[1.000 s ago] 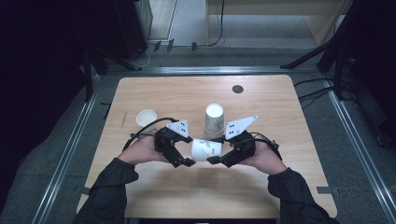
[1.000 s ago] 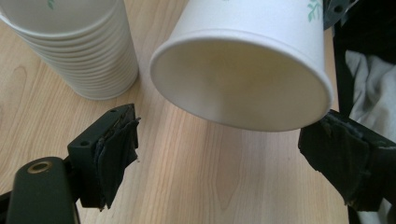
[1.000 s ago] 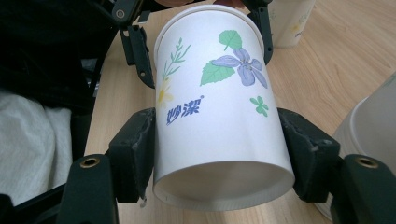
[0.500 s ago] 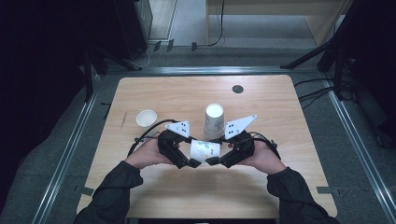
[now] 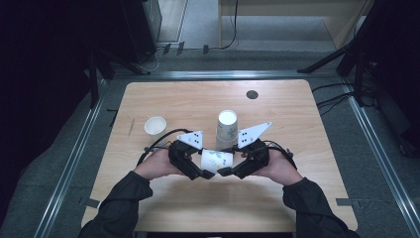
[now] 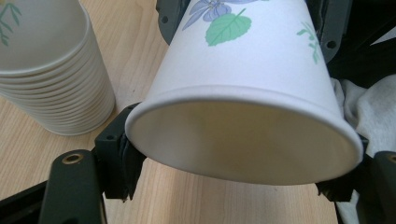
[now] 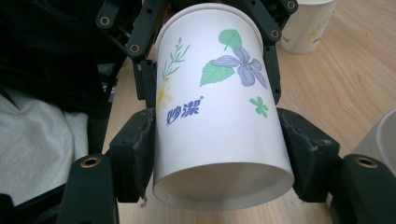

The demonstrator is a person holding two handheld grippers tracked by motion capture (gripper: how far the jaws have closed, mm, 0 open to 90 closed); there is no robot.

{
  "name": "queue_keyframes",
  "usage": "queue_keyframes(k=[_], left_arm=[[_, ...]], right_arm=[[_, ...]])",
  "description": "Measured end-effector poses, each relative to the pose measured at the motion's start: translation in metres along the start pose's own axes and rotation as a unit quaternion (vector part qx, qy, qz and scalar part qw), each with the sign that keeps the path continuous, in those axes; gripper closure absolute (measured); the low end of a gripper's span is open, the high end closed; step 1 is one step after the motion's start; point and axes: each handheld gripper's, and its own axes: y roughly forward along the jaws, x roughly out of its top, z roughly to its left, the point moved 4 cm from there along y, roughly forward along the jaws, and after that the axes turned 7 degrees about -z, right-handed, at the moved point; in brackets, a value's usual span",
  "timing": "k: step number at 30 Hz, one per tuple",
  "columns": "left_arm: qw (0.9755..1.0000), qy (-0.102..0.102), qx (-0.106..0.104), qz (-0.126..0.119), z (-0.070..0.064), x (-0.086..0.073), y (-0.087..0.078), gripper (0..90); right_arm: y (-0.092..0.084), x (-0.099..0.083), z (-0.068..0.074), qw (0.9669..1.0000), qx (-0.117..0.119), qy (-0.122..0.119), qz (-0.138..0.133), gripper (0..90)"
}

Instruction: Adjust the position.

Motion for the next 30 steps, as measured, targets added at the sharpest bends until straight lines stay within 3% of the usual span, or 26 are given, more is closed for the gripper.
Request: queue_keyframes(k=[11, 23, 30], left_arm=[[1.0000, 0.004, 0.001, -0.006, -0.0001, 0.0002, -0.0020, 24.4], [0.9996, -0.018, -0.016, -0.013, 0.0010, 0.0018, -0.0030, 20.2], [0.9998, -0.006, -0.013, -0.014, 0.0004, 0.0020, -0.0040, 23.0]], right_arm=[[0.0000, 0.0011, 0.0007, 1.0000, -0.003, -0.004, -0.002, 34.2], [0.0013, 0.0004, 0.0016, 1.0000, 0.002, -0.005, 0.002, 34.2], [0.0019, -0.0005, 0.0015, 1.0000, 0.001, -0.005, 0.008, 34.6]])
